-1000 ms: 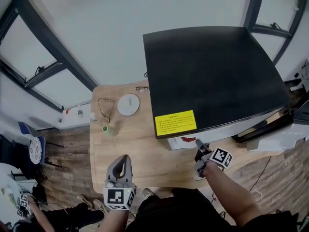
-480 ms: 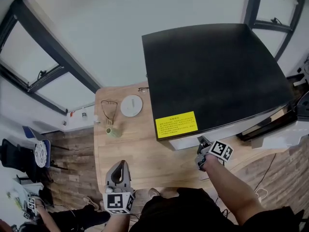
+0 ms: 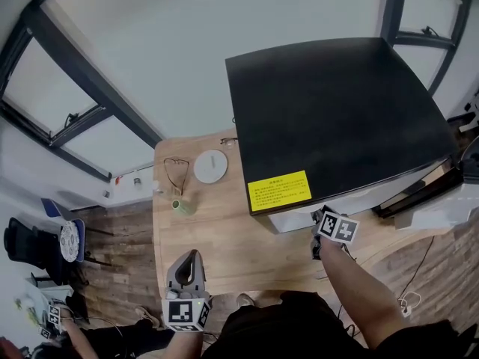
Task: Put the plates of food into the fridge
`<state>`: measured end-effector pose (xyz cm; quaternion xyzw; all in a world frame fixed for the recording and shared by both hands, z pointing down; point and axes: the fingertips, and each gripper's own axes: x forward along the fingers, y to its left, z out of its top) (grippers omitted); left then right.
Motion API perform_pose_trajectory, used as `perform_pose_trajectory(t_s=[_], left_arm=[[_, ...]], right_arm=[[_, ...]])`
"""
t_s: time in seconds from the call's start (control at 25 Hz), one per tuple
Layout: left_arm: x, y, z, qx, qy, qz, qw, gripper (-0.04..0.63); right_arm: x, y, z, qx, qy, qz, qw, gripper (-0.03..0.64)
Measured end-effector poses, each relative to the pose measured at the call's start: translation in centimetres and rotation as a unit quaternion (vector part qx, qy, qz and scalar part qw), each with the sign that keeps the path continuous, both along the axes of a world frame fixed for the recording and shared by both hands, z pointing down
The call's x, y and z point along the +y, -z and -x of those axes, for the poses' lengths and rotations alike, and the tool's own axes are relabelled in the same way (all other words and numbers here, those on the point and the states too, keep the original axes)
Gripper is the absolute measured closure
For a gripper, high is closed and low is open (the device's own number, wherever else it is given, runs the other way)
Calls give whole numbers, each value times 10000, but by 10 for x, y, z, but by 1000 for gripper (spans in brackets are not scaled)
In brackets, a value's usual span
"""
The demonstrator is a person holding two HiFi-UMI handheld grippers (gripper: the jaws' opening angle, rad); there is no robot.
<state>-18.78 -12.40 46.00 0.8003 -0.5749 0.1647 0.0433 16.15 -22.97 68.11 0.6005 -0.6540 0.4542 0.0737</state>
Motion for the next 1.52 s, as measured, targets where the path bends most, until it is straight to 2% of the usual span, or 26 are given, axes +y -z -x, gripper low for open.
perform_pose_trajectory(t_s=[0.08, 0.2, 0.4, 0.72, 1.04, 1.32, 1.52], left_arm=[[0, 2, 0, -25, -39, -14, 10000, 592], [-2, 3, 1, -26, -75, -41, 10000, 592], [-6, 4, -4, 11, -187, -60, 9998, 592], [-19, -5, -34, 252, -476, -88, 9985, 592], [-30, -6, -75, 443, -860, -132, 9952, 592], [-32, -6, -108, 513, -1212, -158, 9912, 592], [-32, -9, -115, 511, -1307, -107, 9900, 592]], right_arm=[[0, 1, -3, 253, 30, 21, 9997, 420], [2, 3, -11, 323, -97, -6, 9994, 396], [11, 18, -23, 376, -205, -348, 9985, 394], [32, 59, -30, 932, 449, -1179, 9876, 402], [57, 122, -48, 1113, 912, -1996, 9693, 539], [82, 154, -57, 1226, 1300, -2550, 9503, 584], [99, 157, -71, 1205, 1235, -2599, 9501, 595]])
